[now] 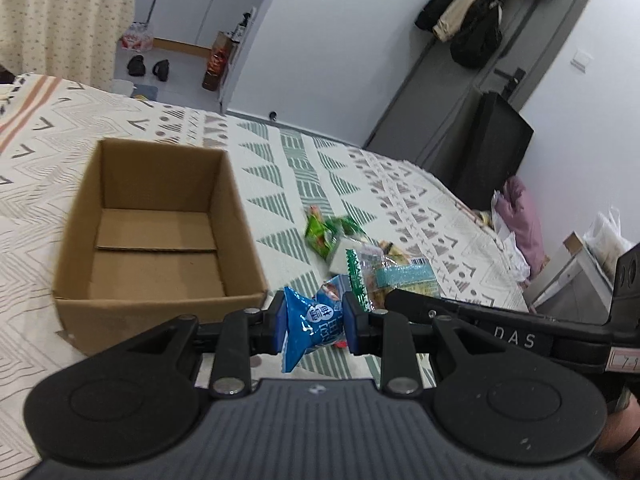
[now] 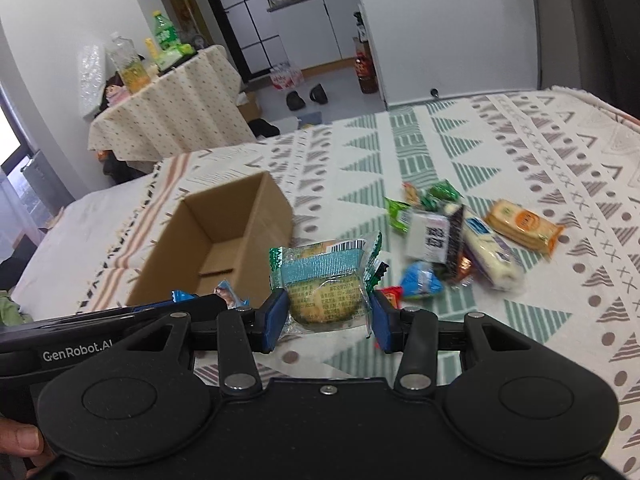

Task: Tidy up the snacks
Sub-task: 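Carry both snacks over the cardboard box and open both tools to drop them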

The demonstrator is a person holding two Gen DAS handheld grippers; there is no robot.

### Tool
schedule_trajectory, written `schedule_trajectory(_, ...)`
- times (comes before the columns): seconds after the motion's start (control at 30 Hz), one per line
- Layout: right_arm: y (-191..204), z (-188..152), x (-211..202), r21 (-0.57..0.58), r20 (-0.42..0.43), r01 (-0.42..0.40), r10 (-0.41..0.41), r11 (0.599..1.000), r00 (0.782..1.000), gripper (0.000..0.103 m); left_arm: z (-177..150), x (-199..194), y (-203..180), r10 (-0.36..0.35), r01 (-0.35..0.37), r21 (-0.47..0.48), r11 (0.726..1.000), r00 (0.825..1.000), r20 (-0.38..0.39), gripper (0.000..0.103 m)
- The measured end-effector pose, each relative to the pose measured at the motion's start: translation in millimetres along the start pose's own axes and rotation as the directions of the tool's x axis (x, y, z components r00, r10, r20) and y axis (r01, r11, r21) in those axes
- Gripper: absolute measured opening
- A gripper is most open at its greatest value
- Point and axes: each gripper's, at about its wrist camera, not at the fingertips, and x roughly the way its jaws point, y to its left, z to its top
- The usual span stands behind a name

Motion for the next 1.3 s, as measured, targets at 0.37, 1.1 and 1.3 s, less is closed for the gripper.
schedule_trajectory(0.37,38.5,3.0,1.3,-0.013,0.059,-0.056,0.057,0.998,0.997,0.044,13.0,-34.7,31.2,0.031,-0.029,-0.028,0.999,0.997,0.075,0.027)
schedule_trajectory(1.1,74.7,17.1,54.5,-0.014,0.016,-0.137,0.137,0.99,0.99,0.044,33.4,-25.3,99.4,0.149,-0.129,-0.166,0.978,0.983,0.11,0.037)
schedule_trajectory(1.3,70.2,17.0,61.0,-0.028,-0.003,-0.145,0.145,0.989,0.989,0.049,34.3,-22.4,94.6,0.193,-0.177,-0.165,0.97,0.978,0.085,0.05)
